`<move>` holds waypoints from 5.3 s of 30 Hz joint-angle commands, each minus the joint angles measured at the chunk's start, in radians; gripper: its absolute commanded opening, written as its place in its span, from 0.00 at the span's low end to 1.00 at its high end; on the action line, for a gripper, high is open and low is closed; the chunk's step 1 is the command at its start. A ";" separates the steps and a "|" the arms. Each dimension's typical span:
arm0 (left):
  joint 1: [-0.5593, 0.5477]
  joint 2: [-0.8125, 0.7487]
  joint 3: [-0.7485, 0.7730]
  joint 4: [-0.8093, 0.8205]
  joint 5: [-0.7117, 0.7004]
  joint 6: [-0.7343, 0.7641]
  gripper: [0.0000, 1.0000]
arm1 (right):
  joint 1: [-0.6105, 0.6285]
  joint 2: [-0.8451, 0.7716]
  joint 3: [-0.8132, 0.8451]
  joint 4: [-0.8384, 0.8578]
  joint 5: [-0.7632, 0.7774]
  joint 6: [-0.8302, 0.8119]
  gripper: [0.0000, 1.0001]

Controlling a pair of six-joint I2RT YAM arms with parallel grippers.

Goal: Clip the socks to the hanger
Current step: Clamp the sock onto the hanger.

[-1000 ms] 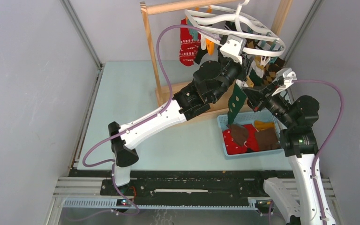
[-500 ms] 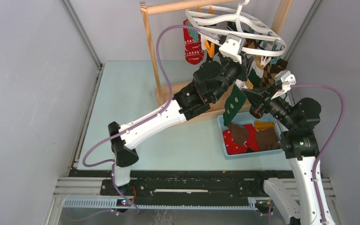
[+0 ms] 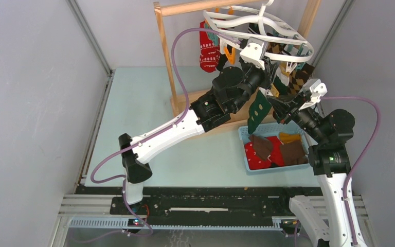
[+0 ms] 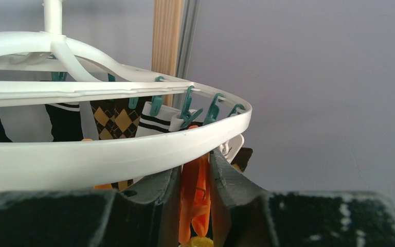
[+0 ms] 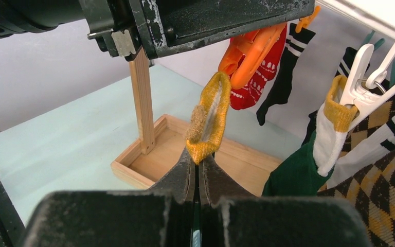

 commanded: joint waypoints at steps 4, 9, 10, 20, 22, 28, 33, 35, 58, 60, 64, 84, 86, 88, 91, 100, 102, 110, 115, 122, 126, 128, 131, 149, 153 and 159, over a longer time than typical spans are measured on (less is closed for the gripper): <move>0.015 -0.035 -0.010 0.028 -0.009 -0.028 0.11 | -0.043 0.004 0.040 0.094 -0.034 0.063 0.00; 0.017 -0.034 -0.015 0.030 -0.008 -0.034 0.11 | -0.047 0.001 0.041 0.111 -0.065 0.078 0.00; 0.017 -0.034 -0.016 0.030 -0.006 -0.035 0.11 | -0.047 0.001 0.040 0.112 -0.072 0.076 0.00; 0.021 -0.036 -0.015 0.038 -0.004 -0.049 0.11 | -0.047 0.007 0.040 0.096 -0.062 0.072 0.00; 0.023 -0.036 -0.013 0.038 -0.004 -0.056 0.11 | -0.044 0.008 0.041 0.067 -0.041 0.060 0.00; 0.023 -0.037 -0.012 0.033 -0.007 -0.086 0.11 | 0.017 0.009 0.040 0.035 0.061 0.030 0.00; 0.023 -0.038 -0.016 0.025 -0.016 -0.100 0.11 | 0.049 0.019 0.039 0.076 0.104 0.035 0.00; 0.023 -0.040 -0.020 0.024 -0.022 -0.108 0.11 | 0.059 0.021 0.040 0.092 0.119 0.036 0.00; 0.041 -0.065 -0.043 0.042 -0.044 -0.157 0.11 | 0.049 -0.084 -0.033 -0.029 0.074 -0.012 0.00; 0.042 -0.066 -0.043 0.044 -0.040 -0.157 0.11 | 0.035 -0.090 -0.038 -0.051 0.066 0.017 0.00; 0.043 -0.068 -0.045 0.044 -0.028 -0.161 0.11 | 0.001 -0.087 -0.050 -0.051 0.039 0.074 0.00; 0.043 -0.082 -0.092 0.084 0.015 -0.171 0.10 | -0.116 -0.001 -0.048 0.147 -0.135 0.280 0.00; 0.044 -0.083 -0.091 0.085 0.018 -0.171 0.10 | -0.116 -0.001 -0.049 0.152 -0.134 0.283 0.00; 0.045 -0.083 -0.091 0.086 0.018 -0.171 0.10 | -0.116 0.001 -0.045 0.152 -0.134 0.283 0.00; 0.045 -0.079 -0.091 0.086 0.021 -0.174 0.10 | -0.116 0.003 -0.042 0.163 -0.138 0.292 0.00; 0.045 -0.085 -0.089 0.091 0.024 -0.178 0.10 | -0.117 0.007 -0.042 0.146 -0.137 0.283 0.00; 0.045 -0.087 -0.091 0.093 0.027 -0.178 0.10 | -0.118 0.011 -0.039 0.132 -0.134 0.280 0.00; 0.045 -0.086 -0.100 0.093 0.032 -0.182 0.10 | -0.118 0.026 -0.027 0.161 -0.129 0.305 0.00; 0.046 -0.085 -0.104 0.095 0.035 -0.186 0.10 | -0.118 0.029 -0.018 0.178 -0.129 0.314 0.00; 0.048 -0.087 -0.115 0.096 0.036 -0.191 0.10 | -0.118 0.030 -0.007 0.193 -0.127 0.323 0.00; 0.048 -0.088 -0.117 0.096 0.035 -0.191 0.10 | -0.118 0.026 -0.003 0.199 -0.130 0.321 0.00; 0.048 -0.087 -0.117 0.096 0.034 -0.192 0.10 | -0.118 0.026 -0.002 0.203 -0.133 0.319 0.00; 0.049 -0.086 -0.121 0.098 0.038 -0.193 0.10 | -0.118 0.026 -0.002 0.210 -0.138 0.314 0.00; 0.052 -0.105 -0.181 0.166 0.057 -0.194 0.10 | -0.118 0.051 0.033 0.233 -0.141 0.296 0.00; 0.054 -0.112 -0.196 0.186 0.060 -0.198 0.10 | -0.118 0.067 0.047 0.194 -0.144 0.267 0.00; 0.055 -0.117 -0.195 0.196 0.066 -0.207 0.10 | -0.116 0.071 0.056 0.132 -0.151 0.212 0.00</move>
